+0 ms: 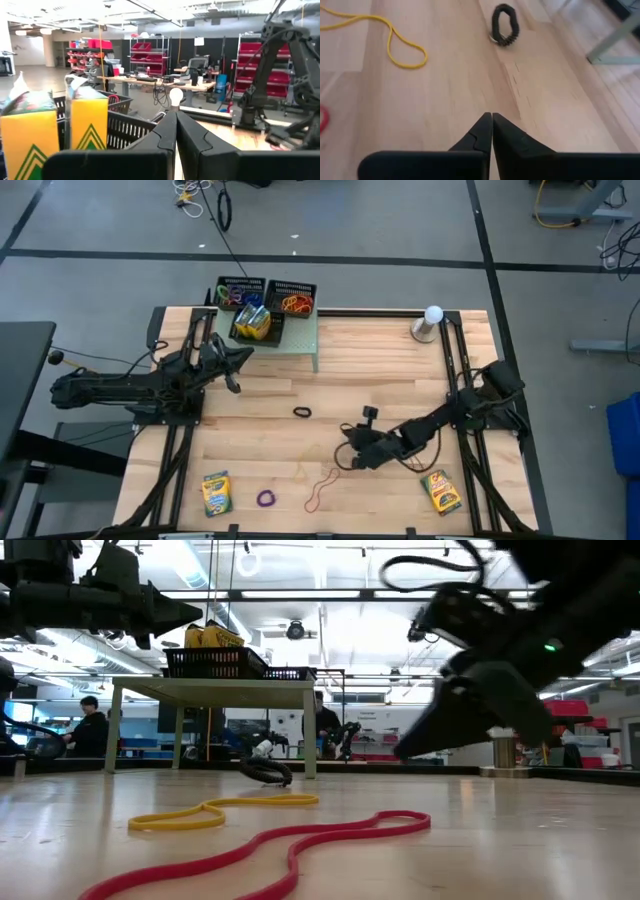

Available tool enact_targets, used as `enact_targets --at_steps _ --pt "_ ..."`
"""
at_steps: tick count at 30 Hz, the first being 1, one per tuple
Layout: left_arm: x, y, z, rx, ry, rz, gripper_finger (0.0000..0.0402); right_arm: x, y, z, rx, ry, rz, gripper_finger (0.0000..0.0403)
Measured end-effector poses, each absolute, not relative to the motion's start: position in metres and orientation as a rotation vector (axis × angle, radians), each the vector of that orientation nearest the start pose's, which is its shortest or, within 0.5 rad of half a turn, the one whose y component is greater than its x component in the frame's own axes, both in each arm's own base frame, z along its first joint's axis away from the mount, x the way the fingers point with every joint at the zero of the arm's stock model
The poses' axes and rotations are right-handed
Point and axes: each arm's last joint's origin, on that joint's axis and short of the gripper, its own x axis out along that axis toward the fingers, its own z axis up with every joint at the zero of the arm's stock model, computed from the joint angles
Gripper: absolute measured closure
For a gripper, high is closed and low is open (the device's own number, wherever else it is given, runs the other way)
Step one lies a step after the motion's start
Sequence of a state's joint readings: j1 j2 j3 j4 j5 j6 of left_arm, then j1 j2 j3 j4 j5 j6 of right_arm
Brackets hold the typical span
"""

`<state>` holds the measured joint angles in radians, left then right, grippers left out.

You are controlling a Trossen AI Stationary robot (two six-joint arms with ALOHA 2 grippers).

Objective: Pick & Place Office Desk Supplies
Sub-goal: Put the black spring rubberband into the top left black bin

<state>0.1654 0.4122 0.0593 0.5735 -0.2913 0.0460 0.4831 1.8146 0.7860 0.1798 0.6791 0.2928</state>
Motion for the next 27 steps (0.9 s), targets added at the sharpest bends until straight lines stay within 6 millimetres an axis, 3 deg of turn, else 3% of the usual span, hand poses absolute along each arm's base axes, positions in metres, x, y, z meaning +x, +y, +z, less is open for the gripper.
enact_targets --at_steps 7,20,24,27 --pt "0.119 0.028 0.202 -0.02 -0.229 0.45 0.039 0.274 0.141 0.112 -0.174 0.607 -0.339 0.0372" --pt "0.118 0.027 0.207 -0.084 -0.298 0.396 0.039 0.272 0.146 0.113 -0.171 0.593 -0.326 0.0371" --pt "0.119 0.024 0.207 -0.254 -0.315 0.284 0.039 0.272 0.146 0.113 -0.171 0.593 -0.327 0.0371" --pt "0.124 0.018 0.204 -0.22 -0.258 0.08 0.039 0.272 0.146 0.113 -0.17 0.593 -0.327 0.0371"
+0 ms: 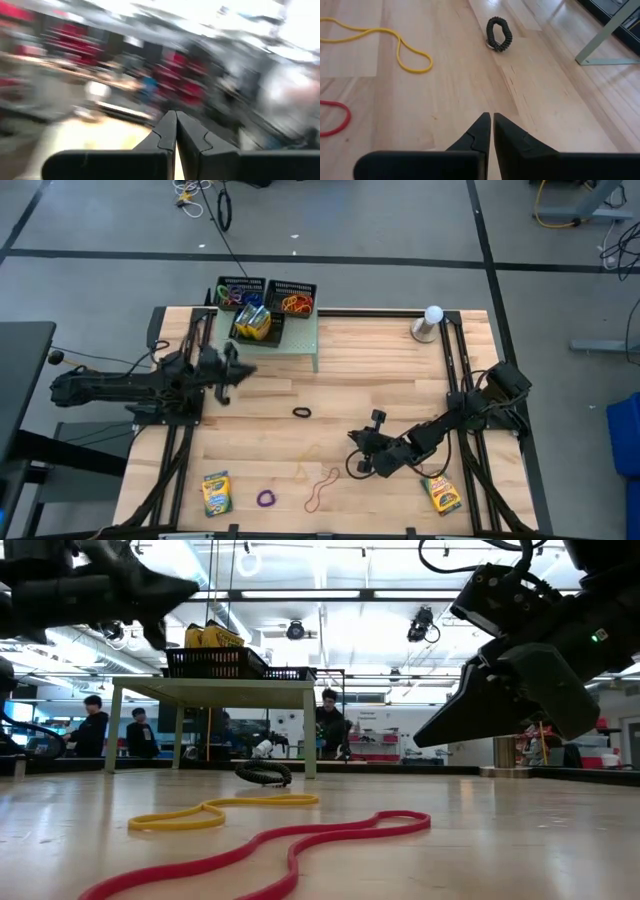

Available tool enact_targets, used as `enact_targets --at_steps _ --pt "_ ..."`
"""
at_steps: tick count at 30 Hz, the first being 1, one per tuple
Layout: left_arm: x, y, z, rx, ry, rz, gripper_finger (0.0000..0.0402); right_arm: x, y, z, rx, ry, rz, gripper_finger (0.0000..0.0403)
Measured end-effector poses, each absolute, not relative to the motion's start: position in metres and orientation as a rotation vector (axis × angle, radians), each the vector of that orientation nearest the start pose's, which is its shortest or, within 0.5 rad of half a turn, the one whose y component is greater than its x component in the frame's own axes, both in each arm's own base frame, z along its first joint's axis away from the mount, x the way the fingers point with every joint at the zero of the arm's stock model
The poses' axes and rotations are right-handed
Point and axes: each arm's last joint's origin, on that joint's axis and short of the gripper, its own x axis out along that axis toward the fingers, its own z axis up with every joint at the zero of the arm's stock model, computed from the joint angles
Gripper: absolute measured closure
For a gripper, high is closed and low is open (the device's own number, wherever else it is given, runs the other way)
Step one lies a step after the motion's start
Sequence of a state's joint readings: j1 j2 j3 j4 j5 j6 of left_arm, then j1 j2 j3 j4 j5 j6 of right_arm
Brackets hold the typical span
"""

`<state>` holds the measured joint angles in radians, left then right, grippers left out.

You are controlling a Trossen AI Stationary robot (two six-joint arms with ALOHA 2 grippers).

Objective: Pick & Place Office Desk Supplies
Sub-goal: Put the black spring rubberband into the top left black bin

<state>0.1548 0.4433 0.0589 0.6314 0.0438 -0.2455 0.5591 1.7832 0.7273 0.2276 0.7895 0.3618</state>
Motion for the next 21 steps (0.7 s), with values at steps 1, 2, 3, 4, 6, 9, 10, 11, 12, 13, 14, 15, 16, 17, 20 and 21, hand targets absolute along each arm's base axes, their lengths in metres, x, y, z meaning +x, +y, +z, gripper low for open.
enact_targets --at_steps 1,2,3,4,6,9,10,11,12,13,14,15,16,17,20,21 --pt "0.125 0.015 0.203 -0.201 -0.234 0.01 0.039 0.272 0.146 0.113 -0.17 0.593 -0.327 0.0371" --pt "0.127 0.011 0.201 -0.192 -0.215 -0.039 0.039 0.272 0.146 0.113 -0.17 0.593 -0.327 0.0371" --pt "0.129 0.007 0.199 -0.189 -0.195 -0.069 0.039 0.272 0.146 0.113 -0.17 0.592 -0.327 0.0371" --pt "0.131 0.004 0.197 -0.19 -0.173 -0.086 0.039 0.272 0.146 0.113 -0.17 0.593 -0.327 0.0371" --pt "0.136 -0.004 0.191 -0.204 -0.118 -0.086 0.039 0.272 0.146 0.113 -0.17 0.593 -0.326 0.0371" --pt "0.144 -0.02 0.178 -0.195 -0.015 -0.058 0.0392 0.272 0.146 0.113 -0.17 0.593 -0.327 0.0371" --pt "0.146 -0.025 0.174 -0.176 0.023 -0.035 0.0392 0.272 0.146 0.113 -0.17 0.593 -0.327 0.0371" --pt "0.148 -0.031 0.172 -0.157 0.053 -0.009 0.0392 0.272 0.146 0.113 -0.17 0.593 -0.327 0.0371" --pt "0.151 -0.037 0.17 -0.133 0.08 0.021 0.0392 0.272 0.146 0.113 -0.17 0.593 -0.327 0.0371" --pt "0.154 -0.044 0.169 -0.112 0.103 0.047 0.0392 0.272 0.146 0.113 -0.17 0.592 -0.326 0.0371" --pt "0.157 -0.05 0.169 -0.096 0.122 0.075 0.0391 0.272 0.146 0.113 -0.17 0.592 -0.326 0.0371" --pt "0.161 -0.056 0.169 -0.087 0.139 0.106 0.0388 0.272 0.146 0.113 -0.17 0.592 -0.326 0.0371" --pt "0.165 -0.062 0.169 -0.085 0.16 0.137 0.0385 0.272 0.146 0.113 -0.17 0.592 -0.326 0.0371" --pt "0.17 -0.066 0.168 -0.086 0.187 0.172 0.0381 0.272 0.146 0.113 -0.17 0.592 -0.326 0.0371" --pt "0.187 -0.075 0.161 -0.129 0.279 0.264 0.0362 0.272 0.146 0.113 -0.166 0.591 -0.327 0.0371" --pt "0.193 -0.076 0.158 -0.15 0.311 0.286 0.0354 0.272 0.146 0.113 -0.161 0.59 -0.329 0.0371"
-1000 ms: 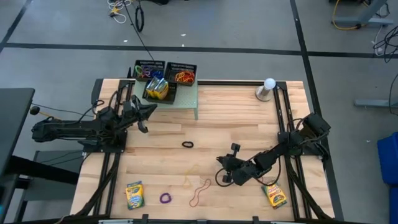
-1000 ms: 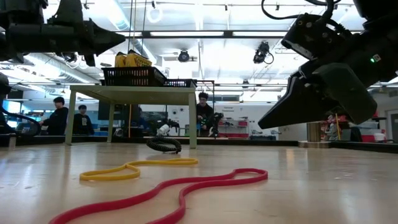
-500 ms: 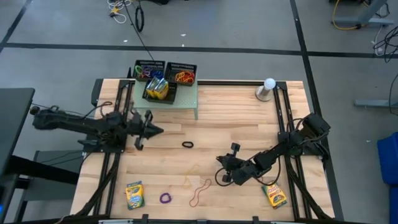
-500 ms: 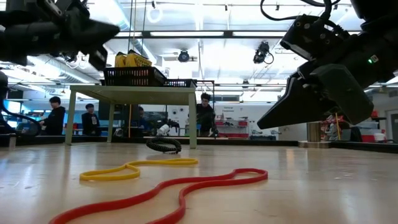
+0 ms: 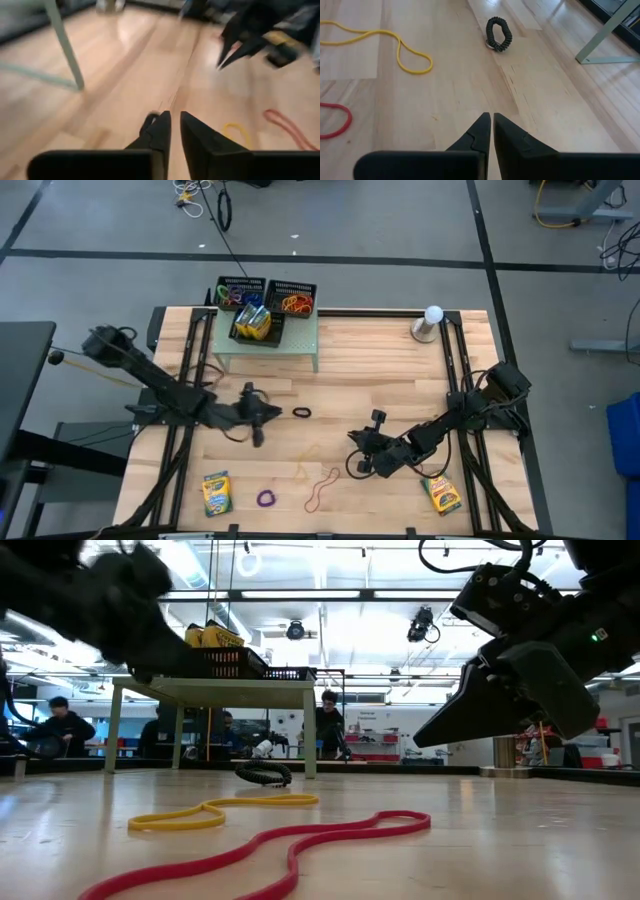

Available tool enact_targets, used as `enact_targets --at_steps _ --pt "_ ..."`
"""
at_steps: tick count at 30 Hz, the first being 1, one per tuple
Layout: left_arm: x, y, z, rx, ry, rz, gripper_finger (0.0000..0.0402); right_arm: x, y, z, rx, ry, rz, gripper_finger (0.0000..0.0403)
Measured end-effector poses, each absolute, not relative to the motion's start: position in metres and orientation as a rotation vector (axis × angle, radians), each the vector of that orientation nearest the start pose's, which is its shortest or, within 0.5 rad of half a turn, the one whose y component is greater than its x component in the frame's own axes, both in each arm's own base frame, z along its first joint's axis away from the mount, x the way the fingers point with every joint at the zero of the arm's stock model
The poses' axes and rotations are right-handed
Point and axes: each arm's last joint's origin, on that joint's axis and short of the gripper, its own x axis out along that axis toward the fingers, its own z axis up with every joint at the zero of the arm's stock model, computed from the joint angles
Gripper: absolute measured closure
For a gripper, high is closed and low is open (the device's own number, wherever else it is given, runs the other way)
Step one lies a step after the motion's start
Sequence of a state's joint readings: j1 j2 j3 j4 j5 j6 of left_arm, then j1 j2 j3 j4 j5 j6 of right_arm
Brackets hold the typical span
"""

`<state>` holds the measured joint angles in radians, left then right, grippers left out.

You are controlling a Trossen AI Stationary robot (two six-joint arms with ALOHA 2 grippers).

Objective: Pick & Place Office Desk Supplies
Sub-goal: Put the black spring rubberband into the top left black bin

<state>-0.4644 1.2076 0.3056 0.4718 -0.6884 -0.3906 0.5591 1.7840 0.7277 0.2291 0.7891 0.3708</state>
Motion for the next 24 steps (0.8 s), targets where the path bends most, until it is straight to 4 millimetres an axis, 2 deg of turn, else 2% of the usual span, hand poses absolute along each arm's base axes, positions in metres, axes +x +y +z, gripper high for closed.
enact_targets --at_steps 9,15,21,24 --pt "0.255 -0.077 0.126 -0.18 0.531 0.373 0.0255 0.272 0.146 0.113 -0.152 0.589 -0.331 0.0371" --pt "0.281 -0.063 0.117 -0.149 0.623 0.424 0.0192 0.272 0.146 0.113 -0.153 0.59 -0.331 0.0371" --pt "0.286 -0.05 0.117 -0.082 0.686 0.486 0.0188 0.272 0.146 0.113 -0.157 0.592 -0.33 0.0371" --pt "0.286 -0.046 0.116 -0.066 0.734 0.427 0.02 0.272 0.146 0.113 -0.157 0.592 -0.331 0.0371"
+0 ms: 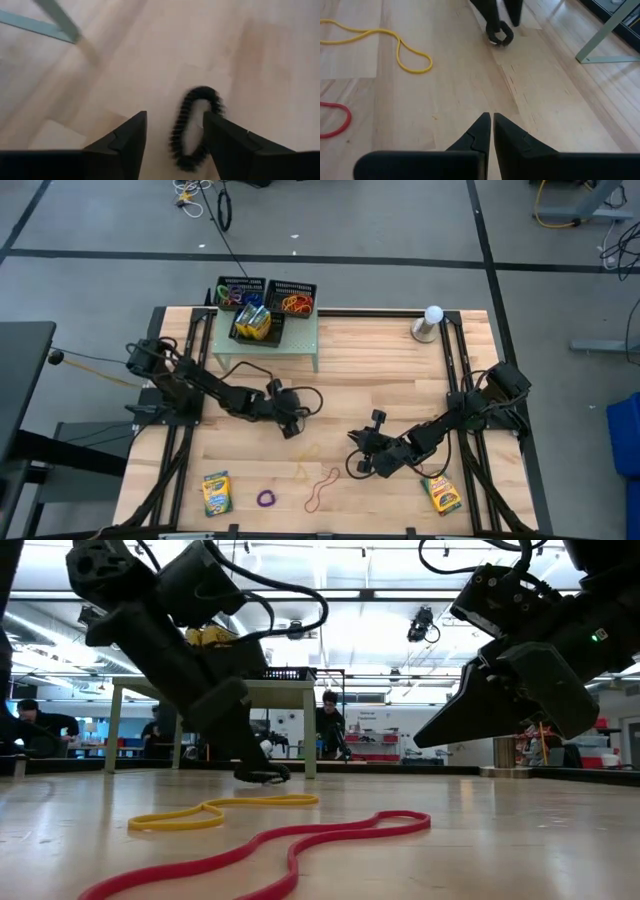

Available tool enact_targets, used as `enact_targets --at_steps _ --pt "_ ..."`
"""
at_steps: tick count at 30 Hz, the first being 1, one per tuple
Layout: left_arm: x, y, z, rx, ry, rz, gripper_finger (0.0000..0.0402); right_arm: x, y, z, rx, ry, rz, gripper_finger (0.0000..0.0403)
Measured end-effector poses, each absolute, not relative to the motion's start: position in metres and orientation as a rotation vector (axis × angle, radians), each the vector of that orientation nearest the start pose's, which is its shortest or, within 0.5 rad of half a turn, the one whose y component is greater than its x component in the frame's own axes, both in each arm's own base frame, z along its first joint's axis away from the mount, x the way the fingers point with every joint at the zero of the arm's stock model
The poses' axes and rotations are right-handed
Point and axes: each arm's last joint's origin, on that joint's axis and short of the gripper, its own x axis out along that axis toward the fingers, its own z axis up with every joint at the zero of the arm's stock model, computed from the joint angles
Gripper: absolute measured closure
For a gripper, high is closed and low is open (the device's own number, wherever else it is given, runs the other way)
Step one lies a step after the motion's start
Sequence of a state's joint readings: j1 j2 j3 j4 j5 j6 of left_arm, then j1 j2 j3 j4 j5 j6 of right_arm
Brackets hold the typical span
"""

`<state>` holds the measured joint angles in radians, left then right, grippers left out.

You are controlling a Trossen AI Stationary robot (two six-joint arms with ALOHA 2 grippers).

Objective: Pick & Place Office Desk Supplies
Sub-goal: Put the black spring rubberband into the top left black bin

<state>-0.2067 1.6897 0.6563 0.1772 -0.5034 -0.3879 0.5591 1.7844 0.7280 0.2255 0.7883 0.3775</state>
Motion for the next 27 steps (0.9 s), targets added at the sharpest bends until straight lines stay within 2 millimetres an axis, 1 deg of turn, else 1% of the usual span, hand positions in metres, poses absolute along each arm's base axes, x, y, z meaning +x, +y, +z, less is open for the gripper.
enact_targets --at_steps 3,5,12,14,17,21,24,27 --pt "0.287 -0.043 0.114 -0.104 0.769 0.352 0.0222 0.272 0.146 0.113 -0.157 0.592 -0.331 0.0371" --pt "0.287 -0.042 0.114 -0.116 0.773 0.339 0.0245 0.272 0.146 0.113 -0.155 0.592 -0.331 0.0371" --pt "0.285 -0.044 0.113 -0.078 0.807 0.301 0.0355 0.272 0.146 0.113 -0.155 0.592 -0.331 0.0371" --pt "0.285 -0.047 0.117 -0.07 0.794 0.282 0.038 0.272 0.146 0.113 -0.155 0.592 -0.331 0.0371" --pt "0.282 -0.051 0.132 -0.068 0.753 0.255 0.0383 0.272 0.146 0.113 -0.157 0.593 -0.33 0.0371" --pt "0.272 -0.055 0.166 -0.058 0.645 0.271 0.0375 0.272 0.146 0.113 -0.157 0.593 -0.331 0.0371" --pt "0.26 -0.05 0.196 -0.064 0.537 0.335 0.0378 0.272 0.146 0.113 -0.156 0.592 -0.33 0.0371" --pt "0.251 -0.039 0.227 -0.075 0.421 0.386 0.0379 0.272 0.146 0.113 -0.155 0.592 -0.331 0.0371"
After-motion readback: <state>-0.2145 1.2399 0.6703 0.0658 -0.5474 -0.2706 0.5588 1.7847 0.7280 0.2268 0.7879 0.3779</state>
